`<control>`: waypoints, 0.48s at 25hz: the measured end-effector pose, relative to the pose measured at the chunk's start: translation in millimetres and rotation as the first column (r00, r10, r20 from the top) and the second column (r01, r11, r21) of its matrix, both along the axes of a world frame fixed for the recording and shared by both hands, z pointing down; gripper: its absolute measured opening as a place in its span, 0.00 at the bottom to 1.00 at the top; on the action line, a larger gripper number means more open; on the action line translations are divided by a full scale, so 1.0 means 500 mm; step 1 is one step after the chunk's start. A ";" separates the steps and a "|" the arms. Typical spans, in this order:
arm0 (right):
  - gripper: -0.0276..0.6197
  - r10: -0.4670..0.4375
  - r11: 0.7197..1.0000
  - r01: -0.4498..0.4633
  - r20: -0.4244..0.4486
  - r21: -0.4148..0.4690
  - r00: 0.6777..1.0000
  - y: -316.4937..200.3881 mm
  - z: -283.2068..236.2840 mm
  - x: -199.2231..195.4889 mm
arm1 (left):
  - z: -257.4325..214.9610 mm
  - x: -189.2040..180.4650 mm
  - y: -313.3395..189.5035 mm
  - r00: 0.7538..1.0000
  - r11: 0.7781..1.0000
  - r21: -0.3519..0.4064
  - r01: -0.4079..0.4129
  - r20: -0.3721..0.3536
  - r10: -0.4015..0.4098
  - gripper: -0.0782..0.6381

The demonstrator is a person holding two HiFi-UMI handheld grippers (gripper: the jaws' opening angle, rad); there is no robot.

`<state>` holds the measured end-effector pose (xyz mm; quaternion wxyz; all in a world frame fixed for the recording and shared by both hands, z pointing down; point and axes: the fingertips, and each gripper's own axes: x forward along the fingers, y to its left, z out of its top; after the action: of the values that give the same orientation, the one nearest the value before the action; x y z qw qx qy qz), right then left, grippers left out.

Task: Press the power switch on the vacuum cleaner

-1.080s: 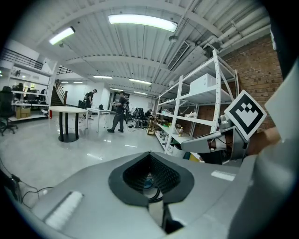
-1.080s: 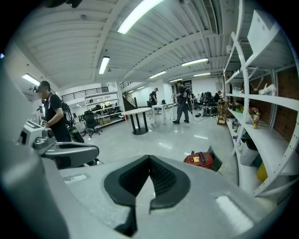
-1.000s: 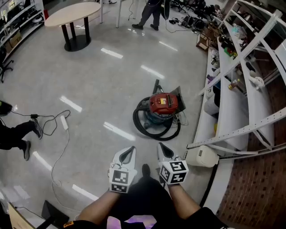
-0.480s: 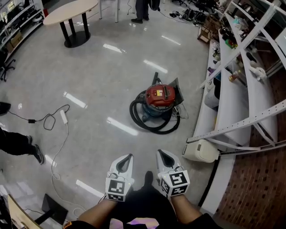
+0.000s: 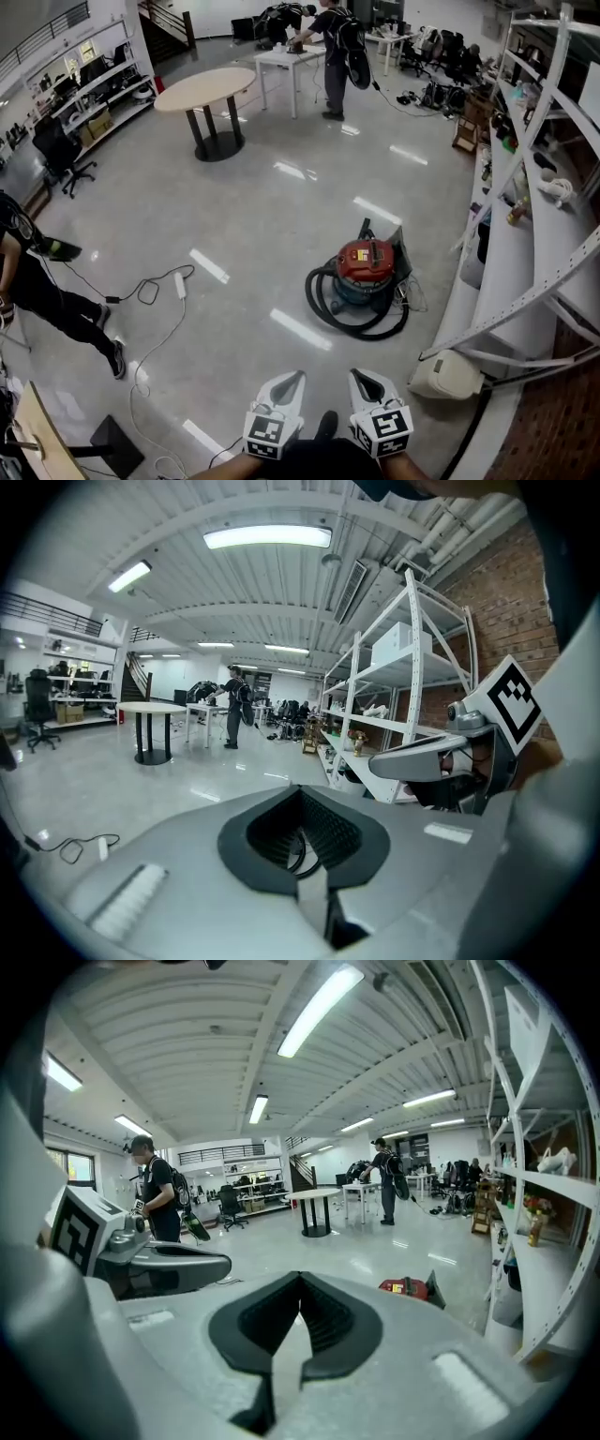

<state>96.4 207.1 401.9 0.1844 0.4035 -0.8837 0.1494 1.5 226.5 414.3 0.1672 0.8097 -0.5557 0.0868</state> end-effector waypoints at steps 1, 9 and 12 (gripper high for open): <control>0.03 -0.007 1.000 0.007 0.001 0.004 1.000 0.012 -0.002 0.013 | -0.002 0.009 0.010 1.000 1.000 -0.001 0.011 -0.004 -0.011 0.13; 0.03 -0.042 0.999 0.041 0.024 0.024 0.999 0.076 -0.011 0.059 | -0.020 0.043 0.065 0.998 0.998 0.021 0.064 -0.012 -0.064 0.13; 0.03 -0.047 0.997 0.045 0.018 0.066 0.999 0.089 -0.042 0.067 | -0.030 0.056 0.075 0.998 0.997 0.039 0.070 -0.010 -0.069 0.13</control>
<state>129.8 251.4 380.7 0.1658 0.3873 -0.8989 0.1203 29.4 264.2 399.2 0.1568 0.7934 -0.5844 0.0666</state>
